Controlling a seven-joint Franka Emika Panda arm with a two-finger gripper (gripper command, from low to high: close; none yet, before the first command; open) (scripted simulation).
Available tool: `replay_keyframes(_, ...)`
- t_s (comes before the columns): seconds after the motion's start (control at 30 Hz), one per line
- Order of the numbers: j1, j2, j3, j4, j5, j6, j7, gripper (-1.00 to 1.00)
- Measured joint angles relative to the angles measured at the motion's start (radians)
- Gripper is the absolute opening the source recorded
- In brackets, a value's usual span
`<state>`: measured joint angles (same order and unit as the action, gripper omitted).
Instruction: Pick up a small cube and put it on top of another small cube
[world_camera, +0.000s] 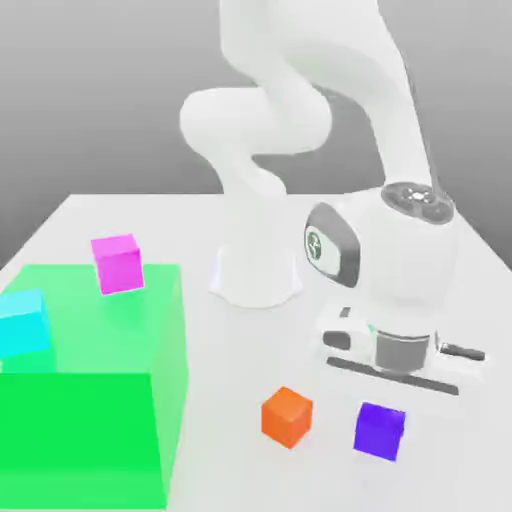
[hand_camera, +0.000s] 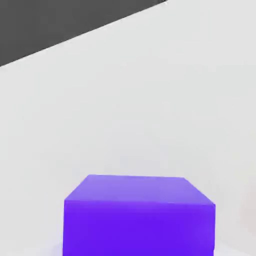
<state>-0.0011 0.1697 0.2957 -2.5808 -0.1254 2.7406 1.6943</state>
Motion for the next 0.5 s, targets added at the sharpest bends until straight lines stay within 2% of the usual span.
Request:
replay_keyframes(0.3, -0.098, -0.285, -0.045, -0.208, 0.190, -0.065, 0.491, -1.00)
replay_keyframes(0.37, -0.116, -0.286, -0.046, -0.230, 0.187, -0.041, 0.564, -1.00)
replay_keyframes(0.5, -0.139, -0.179, -0.051, -0.232, 0.115, 0.067, 0.638, -1.00)
